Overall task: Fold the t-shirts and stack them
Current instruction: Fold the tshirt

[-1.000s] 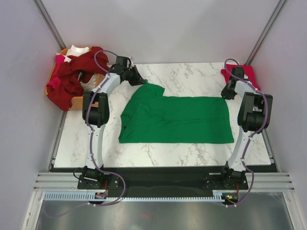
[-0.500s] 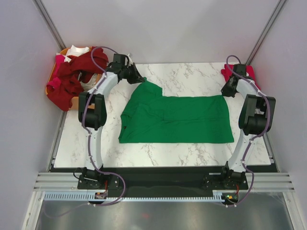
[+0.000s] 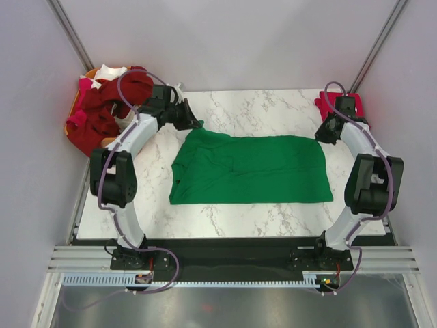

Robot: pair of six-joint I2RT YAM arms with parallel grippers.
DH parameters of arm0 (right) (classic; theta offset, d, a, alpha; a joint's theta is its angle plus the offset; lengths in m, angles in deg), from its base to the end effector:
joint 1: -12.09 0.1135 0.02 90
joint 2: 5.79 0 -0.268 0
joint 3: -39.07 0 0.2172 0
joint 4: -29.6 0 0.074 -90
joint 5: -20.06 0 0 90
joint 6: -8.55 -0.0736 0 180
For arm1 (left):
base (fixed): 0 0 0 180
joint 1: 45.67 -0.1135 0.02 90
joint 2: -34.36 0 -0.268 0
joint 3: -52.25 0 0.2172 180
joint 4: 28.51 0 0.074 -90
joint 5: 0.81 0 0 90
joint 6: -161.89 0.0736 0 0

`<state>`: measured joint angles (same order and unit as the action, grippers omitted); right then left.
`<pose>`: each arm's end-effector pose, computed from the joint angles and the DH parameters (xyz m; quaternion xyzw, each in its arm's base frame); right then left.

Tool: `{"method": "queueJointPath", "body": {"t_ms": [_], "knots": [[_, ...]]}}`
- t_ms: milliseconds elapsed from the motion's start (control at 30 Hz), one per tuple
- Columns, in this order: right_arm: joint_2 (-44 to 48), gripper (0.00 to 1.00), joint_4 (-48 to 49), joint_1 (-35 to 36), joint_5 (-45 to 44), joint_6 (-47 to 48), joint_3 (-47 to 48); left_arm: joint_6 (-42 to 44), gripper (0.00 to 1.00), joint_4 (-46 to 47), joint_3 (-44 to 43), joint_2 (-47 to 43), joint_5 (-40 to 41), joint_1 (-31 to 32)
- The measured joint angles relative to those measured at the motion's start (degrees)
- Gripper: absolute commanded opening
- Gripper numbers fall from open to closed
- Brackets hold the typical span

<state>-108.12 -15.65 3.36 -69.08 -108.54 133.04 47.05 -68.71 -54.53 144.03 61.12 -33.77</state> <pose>0.3755 -0.0565 0.2249 0.2899 0.9047 0.0569 0.3071 0.4122 -0.1223 0.2600 -0.0044 0.8952 -0.3328 0.2964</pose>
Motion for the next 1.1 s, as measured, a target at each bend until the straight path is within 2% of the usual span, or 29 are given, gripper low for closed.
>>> {"method": "queueJointPath", "body": {"t_ms": [400,733,1100], "knots": [[10.8,0.00,-0.5,-0.1,-1.3,0.6,-9.2,1.8,0.02,-1.0,19.2,-18.1,1.7,1.0],[19.9,0.00,-1.2,-4.5,-3.3,0.8,-19.3,3.9,0.02,-4.5,28.0,-27.7,5.8,1.0],[21.8,0.00,-1.3,-6.2,-3.0,0.3,-26.1,4.6,0.02,-7.6,35.0,-37.3,7.0,1.0]]}}
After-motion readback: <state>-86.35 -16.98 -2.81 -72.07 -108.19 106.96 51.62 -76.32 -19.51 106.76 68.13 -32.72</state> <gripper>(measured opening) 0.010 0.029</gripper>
